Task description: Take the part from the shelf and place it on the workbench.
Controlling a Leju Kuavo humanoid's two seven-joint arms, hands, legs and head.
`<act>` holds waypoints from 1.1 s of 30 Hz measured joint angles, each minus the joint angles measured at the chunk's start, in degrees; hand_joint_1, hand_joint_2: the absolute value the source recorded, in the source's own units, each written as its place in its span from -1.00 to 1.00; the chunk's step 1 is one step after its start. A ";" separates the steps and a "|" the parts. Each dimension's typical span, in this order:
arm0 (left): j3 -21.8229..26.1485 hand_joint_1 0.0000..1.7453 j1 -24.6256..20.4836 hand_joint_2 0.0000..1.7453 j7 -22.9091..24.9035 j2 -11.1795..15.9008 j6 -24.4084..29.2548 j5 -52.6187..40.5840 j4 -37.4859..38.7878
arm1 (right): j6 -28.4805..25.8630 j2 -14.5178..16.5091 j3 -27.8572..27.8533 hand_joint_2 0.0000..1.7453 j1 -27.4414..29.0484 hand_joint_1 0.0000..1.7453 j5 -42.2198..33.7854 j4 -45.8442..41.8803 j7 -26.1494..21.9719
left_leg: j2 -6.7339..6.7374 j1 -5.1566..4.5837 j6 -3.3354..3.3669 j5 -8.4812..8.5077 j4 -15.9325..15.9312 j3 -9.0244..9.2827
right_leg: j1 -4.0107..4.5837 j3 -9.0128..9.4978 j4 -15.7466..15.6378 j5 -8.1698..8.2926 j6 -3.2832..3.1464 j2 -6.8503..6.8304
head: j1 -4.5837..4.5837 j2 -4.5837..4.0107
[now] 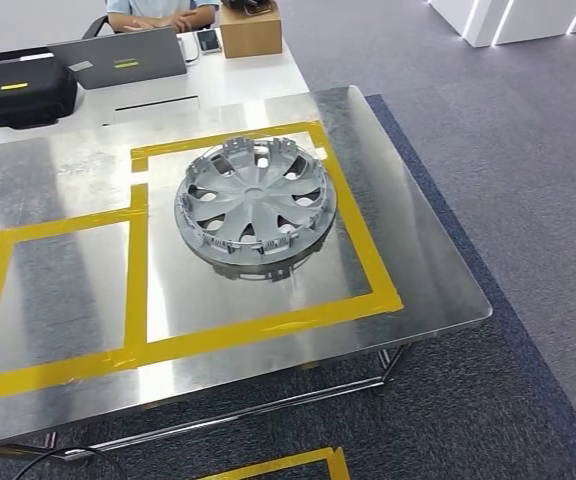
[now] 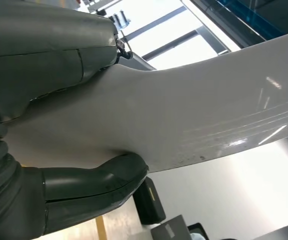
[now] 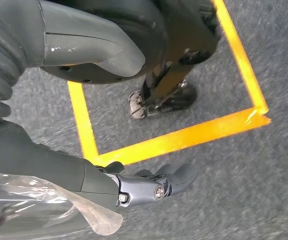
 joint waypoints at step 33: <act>3.35 1.00 -7.88 1.00 9.52 7.97 -10.80 -8.16 11.18 | 12.59 -5.23 0.27 1.00 -2.85 -1.00 -4.67 -4.92 -8.76 | 0.90 -0.06 1.30 -0.01 -0.62 0.68 | 0.95 -0.84 -0.46 0.84 0.31 0.75 | 0.16 0.00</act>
